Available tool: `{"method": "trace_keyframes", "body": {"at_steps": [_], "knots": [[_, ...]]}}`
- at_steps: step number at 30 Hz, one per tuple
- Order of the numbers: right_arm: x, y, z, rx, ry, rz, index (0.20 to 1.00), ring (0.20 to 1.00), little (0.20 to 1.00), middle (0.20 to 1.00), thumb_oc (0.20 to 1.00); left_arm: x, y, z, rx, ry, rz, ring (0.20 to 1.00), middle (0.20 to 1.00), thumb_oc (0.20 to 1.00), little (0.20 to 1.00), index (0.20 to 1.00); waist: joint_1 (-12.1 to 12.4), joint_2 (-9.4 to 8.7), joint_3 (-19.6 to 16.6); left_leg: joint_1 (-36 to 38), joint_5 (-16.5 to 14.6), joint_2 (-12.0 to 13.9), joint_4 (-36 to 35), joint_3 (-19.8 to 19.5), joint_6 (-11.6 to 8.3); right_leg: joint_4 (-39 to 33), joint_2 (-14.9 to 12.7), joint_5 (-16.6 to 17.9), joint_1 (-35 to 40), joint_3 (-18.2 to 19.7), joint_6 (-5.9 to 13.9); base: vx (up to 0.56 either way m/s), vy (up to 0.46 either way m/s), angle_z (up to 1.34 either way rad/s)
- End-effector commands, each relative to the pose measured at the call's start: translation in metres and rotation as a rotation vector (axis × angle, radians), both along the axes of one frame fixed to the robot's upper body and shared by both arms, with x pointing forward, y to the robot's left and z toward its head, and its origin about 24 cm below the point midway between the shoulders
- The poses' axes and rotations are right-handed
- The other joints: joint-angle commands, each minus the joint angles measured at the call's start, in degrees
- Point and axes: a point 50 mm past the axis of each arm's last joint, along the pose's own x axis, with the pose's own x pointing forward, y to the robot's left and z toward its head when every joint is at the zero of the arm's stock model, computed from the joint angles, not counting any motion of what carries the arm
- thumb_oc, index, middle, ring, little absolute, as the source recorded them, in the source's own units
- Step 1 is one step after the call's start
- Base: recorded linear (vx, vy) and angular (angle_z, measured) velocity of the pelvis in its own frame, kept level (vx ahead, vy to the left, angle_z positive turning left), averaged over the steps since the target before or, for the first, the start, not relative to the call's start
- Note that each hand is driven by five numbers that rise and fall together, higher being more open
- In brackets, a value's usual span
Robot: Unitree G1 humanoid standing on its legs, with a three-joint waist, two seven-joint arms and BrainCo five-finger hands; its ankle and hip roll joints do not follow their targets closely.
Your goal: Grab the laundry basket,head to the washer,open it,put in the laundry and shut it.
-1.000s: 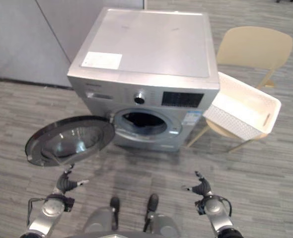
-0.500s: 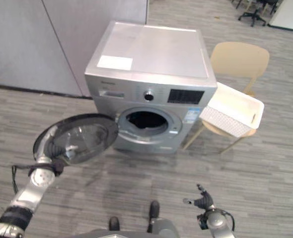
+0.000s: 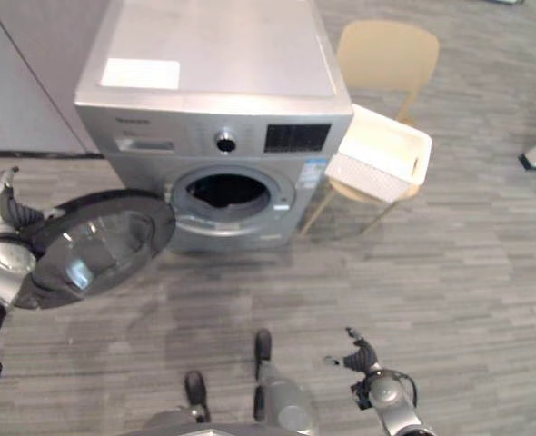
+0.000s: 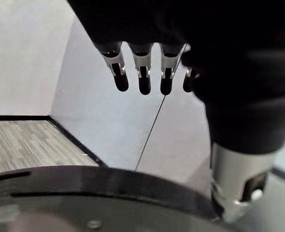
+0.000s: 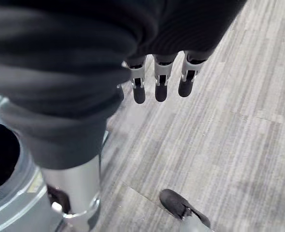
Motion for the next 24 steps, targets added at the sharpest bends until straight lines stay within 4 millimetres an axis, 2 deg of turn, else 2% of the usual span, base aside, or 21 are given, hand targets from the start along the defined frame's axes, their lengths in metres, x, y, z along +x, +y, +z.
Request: {"method": "trace_keyframes", "body": {"at_steps": [1,4,7,11,12,13,15,17,18,19,21,22,23,24], "knots": [[0.016,-0.014,0.019,-0.035,-0.082,0.03,1.0,1.0,1.0,1.0,1.0,-0.005,0.011,0.004,-0.022,0.019,0.034,1.0,1.0,1.0,1.0,1.0,1.7,2.84,1.7,-4.3,-1.6,1.8,3.5,-4.0,-0.44,8.6,-1.1,-10.3,2.6,-0.8,4.63,-0.03,0.042,-0.22],[0.022,-0.012,0.025,-0.025,-0.109,0.052,1.0,1.0,1.0,1.0,1.0,-0.009,0.018,0.002,-0.037,0.065,0.052,1.0,1.0,1.0,1.0,1.0,1.5,2.3,2.3,-5.9,-1.4,2.1,3.9,-4.4,-0.46,8.7,-1.3,-10.0,1.3,-1.3,4.65,-0.02,0.021,-0.07],[0.024,-0.01,0.025,-0.022,-0.111,0.065,1.0,1.0,1.0,1.0,1.0,-0.01,0.016,-0.006,-0.06,0.098,0.045,1.0,1.0,1.0,1.0,1.0,1.6,2.11,2.7,-6.8,-1.3,2.1,4.1,-4.7,-0.47,8.8,-1.3,-10.0,0.8,-1.8,4.59,-0.01,0.027,0.08],[0.029,-0.005,0.028,-0.016,-0.129,0.075,1.0,1.0,1.0,1.0,1.0,-0.007,0.001,-0.027,-0.128,0.12,-0.013,1.0,1.0,1.0,1.0,1.0,2.2,2.0,3.3,-7.5,-1.4,2.0,4.5,-5.0,-0.54,9.1,-1.5,-10.2,0.5,-2.3,4.46,-0.01,-0.003,0.11],[0.029,-0.005,0.028,-0.016,-0.129,0.075,1.0,1.0,1.0,1.0,1.0,-0.007,0.001,-0.027,-0.128,0.12,-0.013,1.0,1.0,1.0,1.0,1.0,2.2,2.01,3.3,-7.6,-1.4,2.0,4.5,-5.0,-0.54,9.1,-1.5,-10.2,0.5,-2.3,4.46,0.01,-0.013,0.09],[0.03,-0.005,0.029,-0.016,-0.138,0.075,1.0,1.0,1.0,1.0,1.0,-0.004,-0.007,-0.033,-0.153,0.106,-0.036,1.0,1.0,1.0,1.0,1.0,2.4,2.12,3.4,-7.4,-1.5,1.9,4.6,-5.3,-0.48,9.3,-1.6,-10.4,0.6,-2.5,4.36,0.02,-0.02,0.08],[0.031,-0.003,0.03,-0.018,-0.155,0.066,1.0,1.0,1.0,1.0,1.0,-0.002,-0.039,-0.056,-0.25,0.042,-0.119,1.0,1.0,1.0,1.0,1.0,3.5,2.49,3.5,-6.6,-1.8,1.6,4.5,-5.6,-0.44,9.5,-1.7,-11.2,1.4,-3.0,3.94,0.03,-0.041,0.1],[0.029,-0.003,0.03,-0.019,-0.158,0.053,1.0,1.0,1.0,1.0,1.0,-0.008,-0.061,-0.075,-0.359,-0.018,-0.157,1.0,1.0,1.0,1.0,1.0,4.1,2.76,3.3,-5.8,-2.1,1.3,4.4,-5.9,-0.48,9.5,-1.8,-11.7,2.2,-3.4,3.67,0.03,-0.039,0.1],[0.029,-0.003,0.03,-0.019,-0.158,0.054,1.0,1.0,1.0,1.0,1.0,-0.008,-0.061,-0.075,-0.36,-0.018,-0.156,1.0,1.0,1.0,1.0,1.0,4.0,2.78,3.3,-5.8,-2.1,1.3,4.4,-5.9,-0.49,9.5,-1.8,-11.7,2.2,-3.4,3.67,0.04,-0.053,0.02],[0.026,-0.003,0.028,-0.016,-0.154,0.035,1.0,1.0,1.0,1.0,1.0,-0.019,-0.082,-0.094,-0.475,-0.055,-0.195,1.0,1.0,1.0,1.0,1.0,4.7,3.15,3.2,-4.8,-2.3,1.0,4.1,-6.0,-0.55,9.4,-1.9,-12.2,3.1,-3.7,3.42,0.05,-0.06,0.0],[0.025,-0.003,0.027,-0.016,-0.154,0.024,1.0,1.0,1.0,1.0,1.0,-0.027,-0.112,-0.11,-0.591,-0.064,-0.259,1.0,1.0,1.0,1.0,1.0,5.2,3.63,2.8,-3.9,-2.3,0.8,3.8,-6.1,-0.59,9.1,-1.9,-12.6,4.0,-4.0,3.16,0.05,-0.076,0.04],[0.024,-0.003,0.027,-0.015,-0.149,0.014,1.0,1.0,1.0,1.0,1.0,-0.034,-0.123,-0.117,-0.665,-0.069,-0.277,1.0,1.0,1.0,1.0,1.0,5.5,3.87,2.6,-3.2,-2.2,0.7,3.4,-6.1,-0.62,8.9,-1.8,-12.8,4.6,-4.1,2.99,0.03,-0.047,0.11],[0.024,-0.003,0.027,-0.015,-0.149,0.014,1.0,1.0,1.0,1.0,1.0,-0.035,-0.122,-0.117,-0.665,-0.069,-0.276,1.0,1.0,1.0,1.0,1.0,5.4,3.84,2.5,-3.4,-2.0,0.7,3.3,-6.1,-0.62,8.8,-1.8,-12.7,4.4,-4.1,2.97,0.04,-0.085,0.15],[0.022,-0.005,0.025,-0.016,-0.146,-0.006,1.0,1.0,1.0,1.0,1.0,-0.042,-0.147,-0.128,-0.814,-0.085,-0.314,1.0,1.0,1.0,1.0,1.0,5.7,4.57,2.3,-2.3,-1.9,0.6,2.8,-6.1,-0.66,8.5,-1.8,-13.0,5.4,-4.4,2.72,0.02,-0.072,0.18]]}}
